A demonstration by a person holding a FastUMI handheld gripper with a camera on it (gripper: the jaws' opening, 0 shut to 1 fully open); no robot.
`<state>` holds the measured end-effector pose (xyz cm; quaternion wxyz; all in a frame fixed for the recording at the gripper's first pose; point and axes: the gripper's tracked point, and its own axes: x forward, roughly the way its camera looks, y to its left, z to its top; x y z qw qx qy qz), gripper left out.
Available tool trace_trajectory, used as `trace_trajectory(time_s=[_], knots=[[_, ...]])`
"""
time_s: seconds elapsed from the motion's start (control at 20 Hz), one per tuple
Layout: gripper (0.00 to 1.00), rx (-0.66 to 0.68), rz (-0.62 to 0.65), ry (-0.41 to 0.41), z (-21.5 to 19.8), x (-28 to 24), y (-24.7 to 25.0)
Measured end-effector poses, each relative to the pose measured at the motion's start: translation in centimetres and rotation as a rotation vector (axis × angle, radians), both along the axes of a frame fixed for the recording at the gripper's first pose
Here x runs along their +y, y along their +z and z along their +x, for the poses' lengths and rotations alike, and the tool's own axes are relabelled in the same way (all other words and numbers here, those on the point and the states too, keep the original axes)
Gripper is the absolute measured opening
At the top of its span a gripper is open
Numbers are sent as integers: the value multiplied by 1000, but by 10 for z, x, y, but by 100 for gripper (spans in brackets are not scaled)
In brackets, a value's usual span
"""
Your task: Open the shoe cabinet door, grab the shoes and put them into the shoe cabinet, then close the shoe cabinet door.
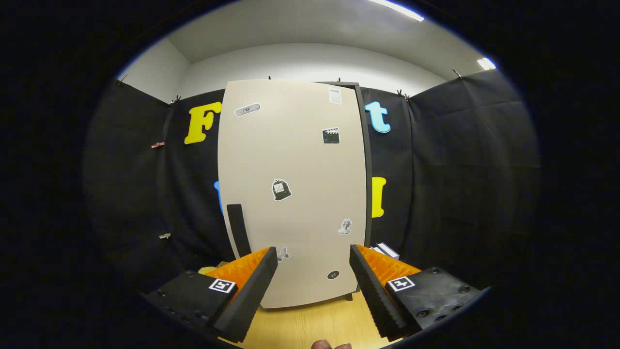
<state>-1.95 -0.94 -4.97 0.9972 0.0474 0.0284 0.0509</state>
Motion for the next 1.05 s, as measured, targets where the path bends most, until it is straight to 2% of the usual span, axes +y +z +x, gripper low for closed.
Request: trace_trajectory(time_s=[1.05], knots=[[98, -5, -13, -6, -6, -5, -1]])
